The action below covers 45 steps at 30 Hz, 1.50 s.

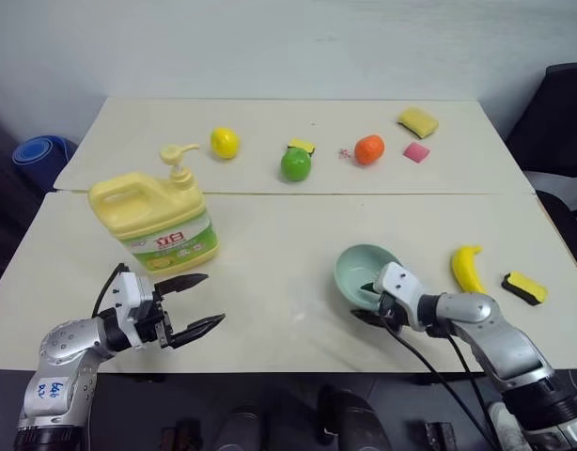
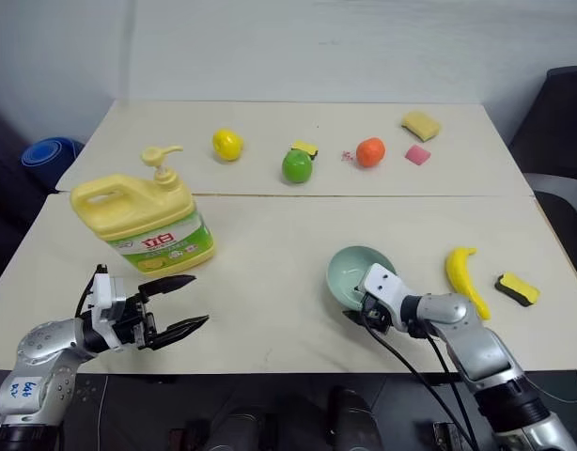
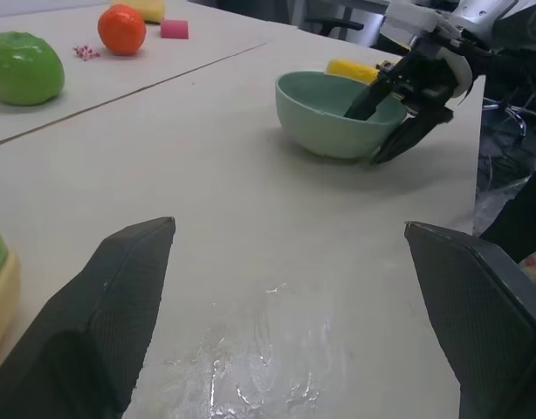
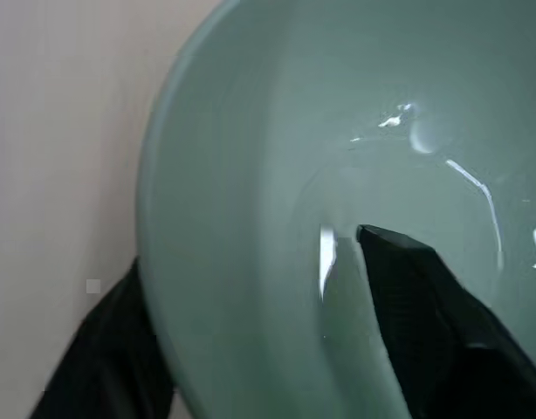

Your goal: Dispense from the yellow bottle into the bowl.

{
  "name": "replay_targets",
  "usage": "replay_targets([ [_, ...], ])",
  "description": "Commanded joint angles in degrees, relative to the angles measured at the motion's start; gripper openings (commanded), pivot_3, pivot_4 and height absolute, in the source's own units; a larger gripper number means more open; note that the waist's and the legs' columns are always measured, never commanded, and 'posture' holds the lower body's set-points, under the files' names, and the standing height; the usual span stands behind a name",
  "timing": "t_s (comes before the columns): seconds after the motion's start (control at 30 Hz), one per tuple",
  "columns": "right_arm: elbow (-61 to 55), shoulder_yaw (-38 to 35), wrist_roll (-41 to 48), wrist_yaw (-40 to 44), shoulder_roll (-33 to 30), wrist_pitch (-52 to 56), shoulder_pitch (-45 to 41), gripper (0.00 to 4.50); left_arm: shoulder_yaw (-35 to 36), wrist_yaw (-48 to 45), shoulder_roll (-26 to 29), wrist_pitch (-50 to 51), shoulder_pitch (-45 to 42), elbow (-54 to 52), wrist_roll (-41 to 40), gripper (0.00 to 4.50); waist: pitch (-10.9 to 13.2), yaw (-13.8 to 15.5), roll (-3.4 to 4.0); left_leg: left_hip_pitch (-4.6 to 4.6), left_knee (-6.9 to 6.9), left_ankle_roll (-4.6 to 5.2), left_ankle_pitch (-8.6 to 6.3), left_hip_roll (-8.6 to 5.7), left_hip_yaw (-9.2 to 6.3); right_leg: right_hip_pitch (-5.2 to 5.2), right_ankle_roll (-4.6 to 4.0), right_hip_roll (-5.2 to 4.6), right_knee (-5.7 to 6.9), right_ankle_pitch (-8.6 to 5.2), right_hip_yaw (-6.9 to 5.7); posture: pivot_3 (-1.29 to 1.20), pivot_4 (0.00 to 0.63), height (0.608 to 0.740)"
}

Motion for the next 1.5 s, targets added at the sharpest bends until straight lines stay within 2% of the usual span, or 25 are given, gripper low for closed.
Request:
replay_targets([
  [0.03, -1.2, 0.6, -0.4, 1.5, 1.0, -2.0, -1.8, 1.67, 2.5, 0.9, 0.6, -0.3, 1.1, -3.0, -1.2, 4.5, 0.0, -0.2, 0.0, 0.0, 0.0, -0.01, 0.0, 0.02, 0.01, 0.0, 0.0, 0.02, 0.0, 0.0, 0.0, 0.0, 0.15, 0.74],
  [0.13, -0.8, 1.0, -0.6, 3.7, 0.8, -5.1, -3.2, 0.59, 4.2, 3.2, 0.0, 1.4, 1.5, -5.5, -3.2, 4.5, 0.0, -0.2, -0.03, 0.0, 0.0, 0.0, 0.0, 0.01, 0.02, -0.01, 0.0, 0.02, 0.01, 0.0, 0.01, 0.0, 0.15, 0.74],
  [0.2, 0.0, 0.6, -0.2, 5.1, 0.9, -6.9, -4.9, 0.04, 5.4, 4.8, -0.3, 2.8, 2.2, -8.1, -5.0, 4.5, -0.1, -0.4, -0.17, 0.02, 0.0, 0.0, 0.0, 0.01, 0.02, 0.0, 0.0, 0.02, 0.02, 0.0, 0.03, 0.0, 0.15, 0.74],
  [0.37, 0.1, 0.9, 0.3, 12.1, -0.4, -9.2, -13.4, 0.02, 9.3, 9.6, 0.1, 10.4, 6.2, -18.9, -13.4, 4.5, -0.1, -0.8, -0.18, -0.02, 0.0, 0.0, 0.0, 0.02, 0.02, -0.01, 0.01, 0.02, 0.0, 0.0, 0.05, 0.0, 0.15, 0.74],
  [0.5, 2.2, 2.7, 0.7, 19.3, -0.3, -7.5, -25.4, 0.02, 15.5, 17.6, 2.7, 18.4, 6.4, -28.5, -26.2, 4.5, 0.0, -1.4, -0.22, -0.02, 0.02, -0.01, 0.02, 0.02, 0.0, -0.05, 0.01, 0.02, 0.04, 0.01, 0.1, 0.0, 0.15, 0.74],
  [0.57, 6.9, 5.5, -1.2, 22.4, 1.8, -8.0, -33.7, 0.0, 18.7, 22.9, 3.9, 19.8, 2.0, -28.1, -30.8, 4.08, 0.0, -1.3, -0.2, 0.04, 0.02, -0.08, 0.03, 0.04, -0.05, -0.03, -0.05, 0.03, 0.11, -0.03, 0.06, 0.0, 0.15, 0.74],
  [0.63, 12.9, 9.0, -3.8, 25.3, 4.9, -9.2, -42.2, 0.0, 20.5, 28.0, 6.0, 20.9, -5.4, -24.6, -31.6, 3.62, 0.1, -1.3, -0.24, 0.06, 0.05, -0.11, 0.08, 0.01, -0.02, -0.03, -0.07, 0.03, 0.23, -0.04, 0.07, 0.0, 0.15, 0.74],
  [0.73, 24.2, 12.6, -7.5, 25.9, 11.6, -12.4, -51.6, 0.0, 17.5, 31.8, 9.6, 22.9, -17.0, -16.0, -26.8, 2.7, 0.1, -1.3, -0.27, 0.06, 0.07, -0.25, 0.18, -0.01, -0.11, -0.05, -0.17, 0.09, 0.47, -0.04, -0.03, 0.0, 0.15, 0.74],
  [0.83, 36.9, 14.5, -11.0, 24.3, 19.1, -16.2, -60.4, 0.0, 13.9, 34.1, 10.8, 23.4, -27.6, -8.1, -22.2, 1.68, 0.0, -1.5, -0.3, -0.01, 0.06, -0.27, 0.27, -0.03, -0.06, -0.13, -0.17, 0.45, 0.66, -0.05, -0.04, 0.0, 0.15, 0.74],
  [1.0, 55.9, 13.6, -14.0, 19.7, 29.5, -23.5, -70.9, 0.0, 9.2, 32.4, 11.1, 21.7, -34.6, -1.2, -14.3, 0.02, 0.0, -3.0, -0.37, -0.22, 0.02, -0.3, 0.25, -0.02, -0.19, -0.25, -0.16, 0.51, 0.56, -0.04, -0.18, 0.0, 0.15, 0.74],
  [1.2, 68.4, 11.5, -15.9, 17.1, 35.2, -29.2, -77.7, 0.0, 8.0, 30.8, 10.4, 22.5, -35.1, -0.2, -11.7, 0.02, 0.0, -4.0, -0.4, -0.31, -0.01, -0.42, 0.22, 0.05, -0.47, -0.24, -0.16, 0.42, 0.52, -0.04, -0.27, 0.0, 0.15, 0.74],
  [1.5, 73.9, 9.2, -17.6, 17.1, 37.7, -31.9, -82.6, 0.0, 7.0, 32.4, 10.6, 29.3, -33.5, -1.8, -10.4, 0.02, 0.0, -4.3, -0.4, -0.39, 0.01, -0.81, 0.49, 0.11, -0.64, -0.26, -0.25, 0.33, 0.59, -0.09, -0.26, 0.0, 0.15, 0.74],
])
